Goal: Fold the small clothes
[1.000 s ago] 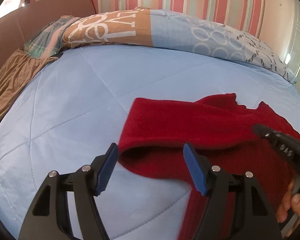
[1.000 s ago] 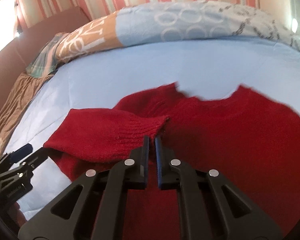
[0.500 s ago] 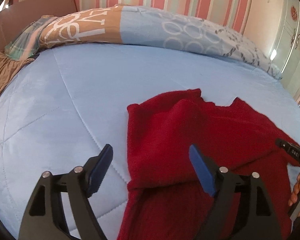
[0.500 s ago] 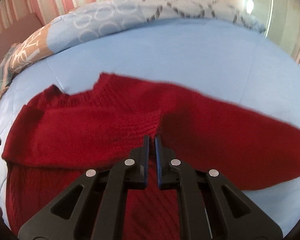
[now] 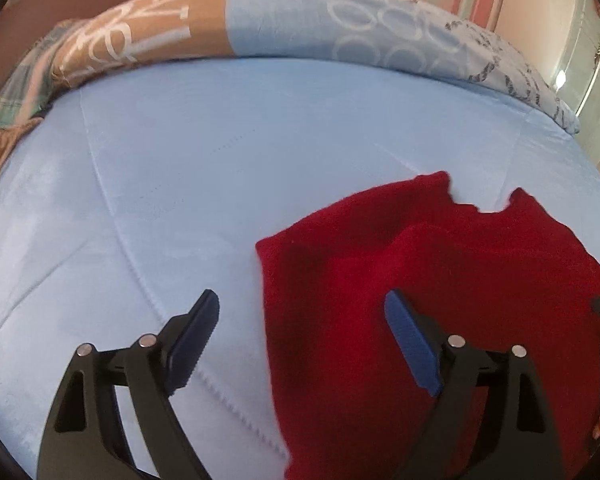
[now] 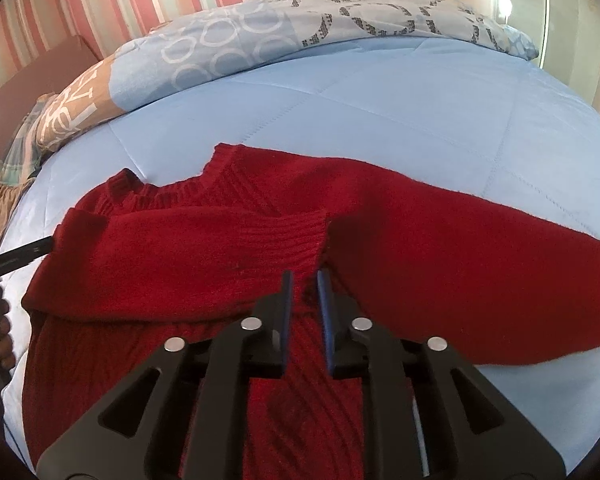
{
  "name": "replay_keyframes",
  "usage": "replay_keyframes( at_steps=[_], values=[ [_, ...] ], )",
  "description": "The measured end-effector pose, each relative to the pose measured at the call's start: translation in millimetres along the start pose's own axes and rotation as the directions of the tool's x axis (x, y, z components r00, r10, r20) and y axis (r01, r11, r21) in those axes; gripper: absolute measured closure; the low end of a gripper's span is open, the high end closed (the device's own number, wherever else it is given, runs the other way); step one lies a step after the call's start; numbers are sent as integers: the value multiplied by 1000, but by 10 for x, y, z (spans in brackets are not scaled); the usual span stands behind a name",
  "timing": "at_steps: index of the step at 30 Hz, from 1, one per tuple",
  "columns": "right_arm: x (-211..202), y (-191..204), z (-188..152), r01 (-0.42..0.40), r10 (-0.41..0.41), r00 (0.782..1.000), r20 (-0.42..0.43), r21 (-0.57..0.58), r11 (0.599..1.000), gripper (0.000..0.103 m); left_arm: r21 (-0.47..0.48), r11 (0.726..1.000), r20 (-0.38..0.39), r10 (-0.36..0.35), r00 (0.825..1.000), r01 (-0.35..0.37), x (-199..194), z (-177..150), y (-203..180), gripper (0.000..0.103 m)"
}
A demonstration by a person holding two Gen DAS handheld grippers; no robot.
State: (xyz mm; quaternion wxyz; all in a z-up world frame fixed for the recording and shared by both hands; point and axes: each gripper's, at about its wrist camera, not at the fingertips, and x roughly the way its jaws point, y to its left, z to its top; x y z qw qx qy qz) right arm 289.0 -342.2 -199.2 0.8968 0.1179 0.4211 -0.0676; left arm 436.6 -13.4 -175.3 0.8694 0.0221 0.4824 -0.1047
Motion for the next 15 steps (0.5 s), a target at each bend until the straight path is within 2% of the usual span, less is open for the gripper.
replay_keyframes(
  at_steps=[2, 3, 5, 7, 9, 11, 13, 15],
  values=[
    [19, 27, -4, 1, -1, 1000, 1, -7, 1000, 82, 1, 1000, -22, -1, 1000, 1, 129, 20, 8, 19],
    [31, 30, -4, -1, 1, 1000, 0, -7, 1000, 79, -1, 1000, -27, -1, 1000, 1, 163, 23, 19, 32],
    [67, 6, -3, -27, 27, 1000, -12, 16, 1000, 73, -18, 998, -45, -59, 997, 58, 206, 25, 60, 49],
    [68, -33, -8, -47, 48, 999, -17, 41, 998, 70, -41, 995, -46, -91, 995, 89, 188, 28, 109, 51],
    [43, -62, -3, -61, 62, 998, -9, 65, 996, 58, -41, 995, -38, -97, 995, 96, 153, 6, 135, 51],
    [40, -57, 18, -92, 93, 996, -6, 84, 992, 52, -55, 991, -45, -125, 991, 122, 153, -15, 156, 50],
    [93, -32, 51, -101, 103, 995, -15, 88, 991, 50, -86, 982, -59, -172, 983, 166, 174, -17, 223, 50],
    [201, -24, 91, -70, 74, 996, -40, 98, 993, 51, -138, 968, -54, -217, 975, 208, 158, -18, 328, 40]
  ],
)
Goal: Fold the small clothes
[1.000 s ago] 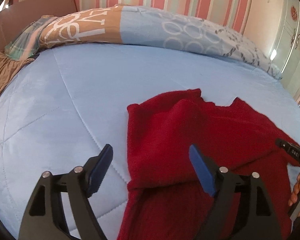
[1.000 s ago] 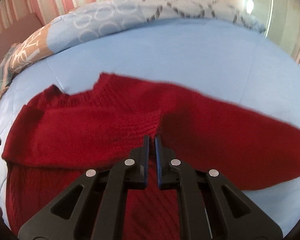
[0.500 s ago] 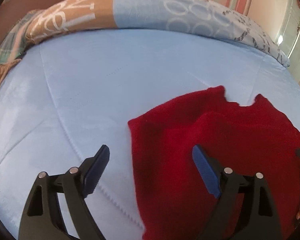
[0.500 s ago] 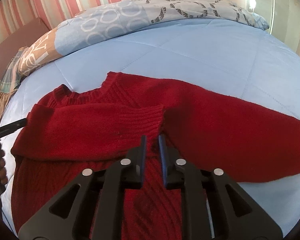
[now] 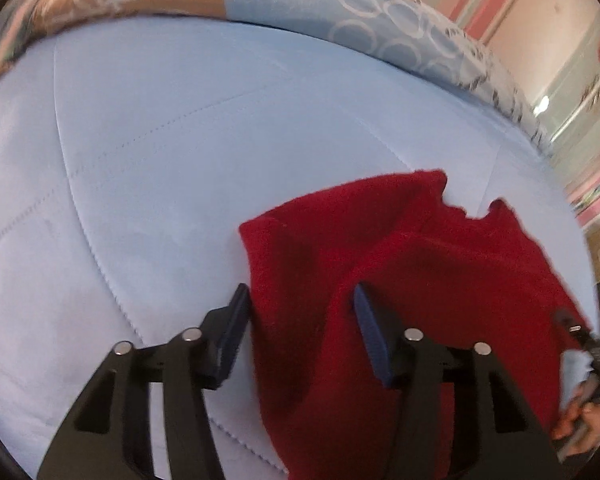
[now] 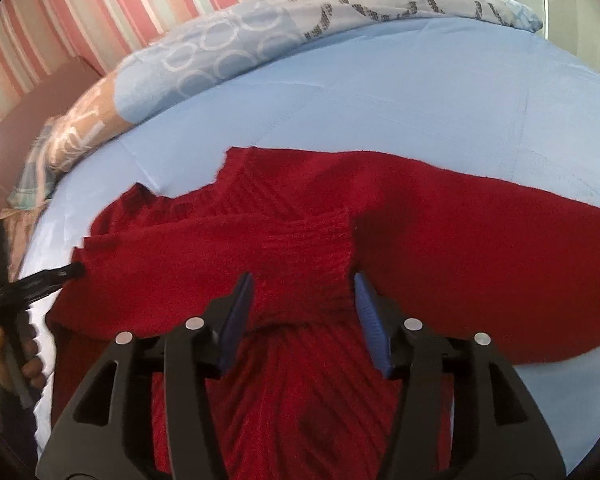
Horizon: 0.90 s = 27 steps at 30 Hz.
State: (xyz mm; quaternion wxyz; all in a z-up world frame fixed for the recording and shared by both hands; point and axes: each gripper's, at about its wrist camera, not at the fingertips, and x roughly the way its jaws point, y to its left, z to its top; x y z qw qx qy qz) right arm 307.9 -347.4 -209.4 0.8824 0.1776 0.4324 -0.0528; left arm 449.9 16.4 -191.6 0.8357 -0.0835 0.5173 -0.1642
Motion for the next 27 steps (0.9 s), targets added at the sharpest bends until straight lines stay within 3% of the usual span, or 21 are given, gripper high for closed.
replay_keyframes(
  at_steps=[2, 5, 7, 8, 9, 10, 16, 20, 23, 27],
  values=[
    [126, -54, 24, -2, 5, 999, -49, 46, 999, 59, -34, 999, 8, -4, 1000, 5, -44, 19, 88, 38],
    [122, -99, 23, 22, -21, 999, -33, 56, 998, 85, -12, 1000, -6, 18, 1000, -18, 1, 33, 79, 38],
    [95, -107, 20, 24, -23, 1000, -21, 45, 999, 93, 30, 998, -8, 64, 998, -63, 51, 28, -2, 38],
    [73, -87, 17, 29, -29, 1000, -11, 26, 999, 94, 53, 994, 7, 92, 996, -92, 62, 32, -58, 48],
    [48, -58, 12, 40, -40, 999, 2, 3, 999, 95, 70, 993, 11, 99, 995, -99, 76, 35, -107, 87],
    [16, -17, 9, 56, -56, 998, 18, -23, 998, 95, 82, 991, 3, 105, 994, -105, 92, 32, -127, 91],
    [-215, 134, 14, 104, -92, 988, 124, -96, 990, 96, 121, 964, 94, 225, 970, -236, -43, 13, -179, 93],
    [-261, 114, -13, 126, -111, 983, 145, -101, 987, 96, 129, 974, 86, 176, 981, -186, -93, 39, 14, 93],
    [-72, -8, -46, 133, -125, 988, 92, -81, 988, 96, 169, 972, 67, 151, 986, -161, 15, 21, 46, 91],
    [120, -175, -64, 81, -80, 996, 31, -36, 996, 95, 139, 986, 35, 83, 996, -87, -25, 6, 162, 85]
  ],
)
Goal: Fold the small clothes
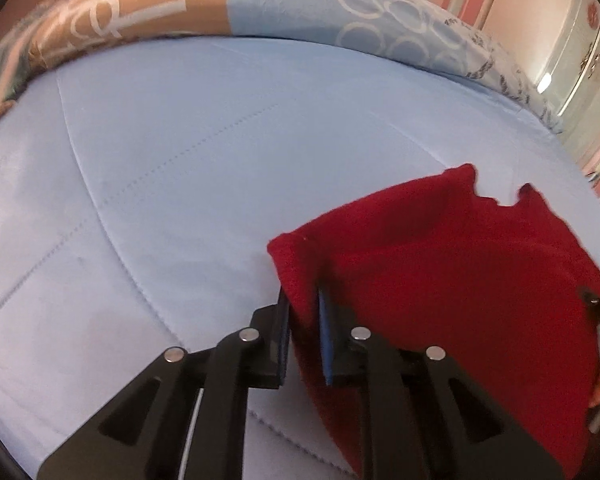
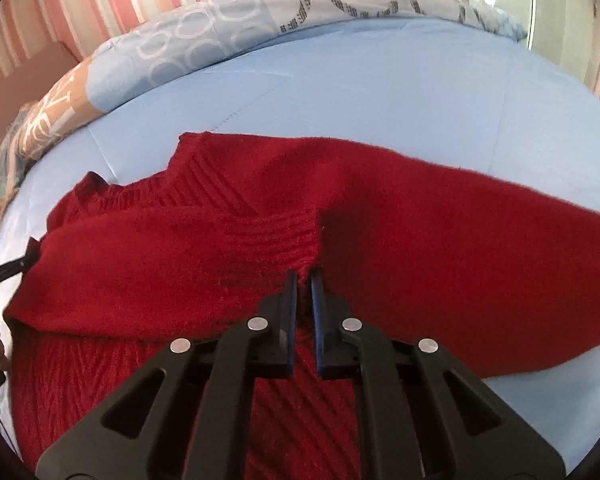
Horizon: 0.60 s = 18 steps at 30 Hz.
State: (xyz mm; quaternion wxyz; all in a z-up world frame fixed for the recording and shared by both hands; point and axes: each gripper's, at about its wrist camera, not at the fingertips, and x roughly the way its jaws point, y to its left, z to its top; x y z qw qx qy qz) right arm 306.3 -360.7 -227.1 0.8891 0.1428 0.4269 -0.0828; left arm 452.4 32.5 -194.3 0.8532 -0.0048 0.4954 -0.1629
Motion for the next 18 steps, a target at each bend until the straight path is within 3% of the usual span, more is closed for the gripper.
replay_keyframes(
  at_steps=[1, 3, 4, 5, 6, 9, 12, 15, 18],
  values=[
    [-27, 3, 8, -15, 15, 1000, 4, -8, 1000, 94, 3, 1000, 9, 4, 1000, -4, -70, -5, -26, 83],
    [-145, -1, 21, -59, 59, 998, 27, -14, 998, 85, 31, 998, 28, 46, 999, -47, -216, -52, -130, 62],
    [-251, -17, 19, -87, 87, 995, 54, 0, 996, 78, 51, 996, 51, 66, 997, -69, -319, -88, -203, 60],
    [-340, -14, 11, -94, 93, 993, 78, 5, 996, 62, 76, 994, 74, 71, 995, -77, -453, -151, -328, 58],
    [-431, 6, -2, -92, 91, 990, 105, 0, 996, 53, 94, 992, 90, 76, 993, -85, -538, -198, -429, 54],
    [-614, 203, -44, -72, 80, 986, 148, -64, 995, 50, 141, 985, 146, 77, 986, -98, -742, -358, -809, 46],
    [-552, 478, -60, -66, 84, 990, 112, -152, 986, 50, 176, 979, 128, 82, 988, -104, -649, -458, -1086, 45],
    [-383, 585, -49, -60, 71, 996, 50, -189, 980, 50, 163, 971, 78, 161, 984, -172, -366, -486, -1119, 45],
    [-213, 478, -53, -56, 56, 998, -7, -140, 989, 51, 110, 974, 35, 197, 980, -199, -233, -518, -963, 43]
  ],
)
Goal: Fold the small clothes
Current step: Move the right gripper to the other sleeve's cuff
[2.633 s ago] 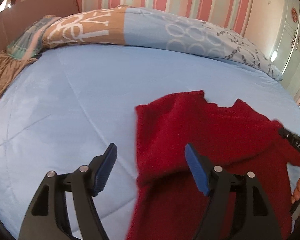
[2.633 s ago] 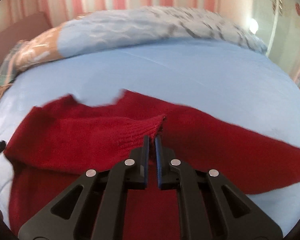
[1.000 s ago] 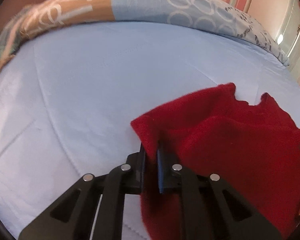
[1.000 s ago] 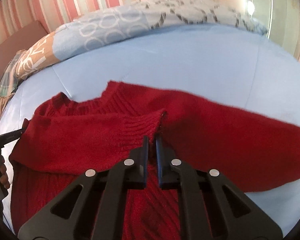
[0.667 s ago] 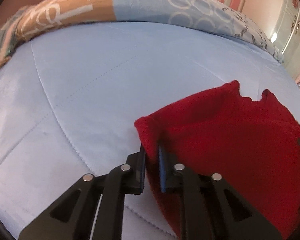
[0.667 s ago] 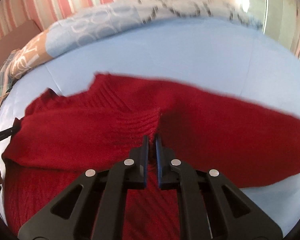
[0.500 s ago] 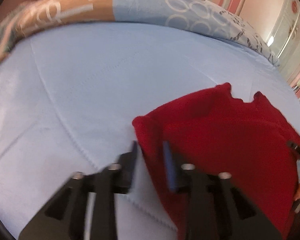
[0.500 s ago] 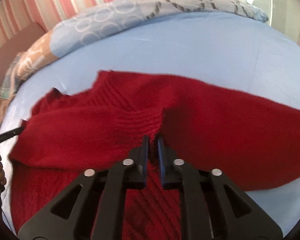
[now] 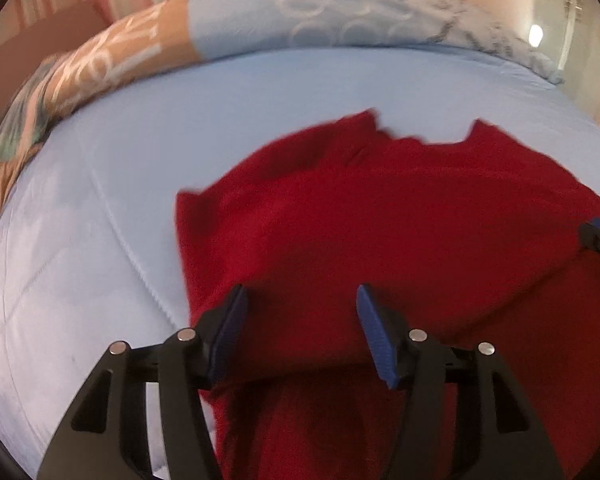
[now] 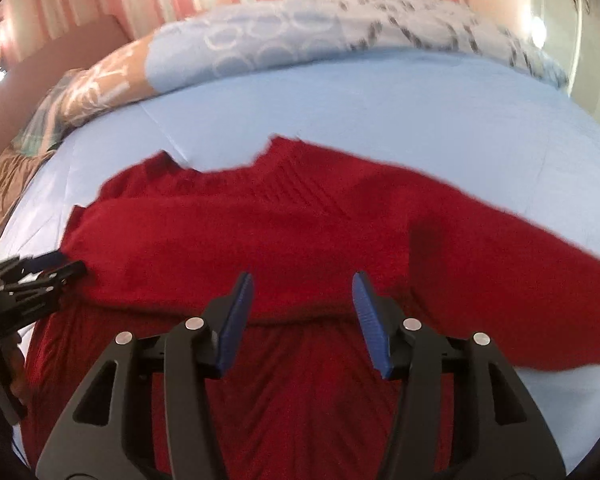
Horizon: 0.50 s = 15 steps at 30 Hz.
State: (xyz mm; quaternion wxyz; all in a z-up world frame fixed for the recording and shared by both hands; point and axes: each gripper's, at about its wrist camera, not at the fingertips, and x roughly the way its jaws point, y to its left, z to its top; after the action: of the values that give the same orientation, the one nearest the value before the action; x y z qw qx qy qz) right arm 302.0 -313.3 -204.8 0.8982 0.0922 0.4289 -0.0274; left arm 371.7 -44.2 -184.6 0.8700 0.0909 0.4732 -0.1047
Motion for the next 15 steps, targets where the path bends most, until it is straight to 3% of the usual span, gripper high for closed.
replay_keyframes(
  at_steps=[3, 8, 11, 15],
  values=[
    [158, -223, -96, -9, 13, 999, -51, 76, 997, 53, -42, 999, -10, -8, 1000, 8, 23, -33, 119, 43],
    [195, -255, -157, -13, 16, 1000, -27, 82, 997, 53, -25, 999, 0, 40, 999, -40, 26, -63, 84, 43],
    [38, -228, -166, -33, 32, 999, 10, 62, 998, 52, -27, 998, 23, 57, 998, -56, -143, -61, -19, 45],
    [-475, -412, -203, -73, 59, 990, 124, 108, 992, 48, -63, 998, 89, -15, 996, 20, -456, -39, -216, 35]
  ],
)
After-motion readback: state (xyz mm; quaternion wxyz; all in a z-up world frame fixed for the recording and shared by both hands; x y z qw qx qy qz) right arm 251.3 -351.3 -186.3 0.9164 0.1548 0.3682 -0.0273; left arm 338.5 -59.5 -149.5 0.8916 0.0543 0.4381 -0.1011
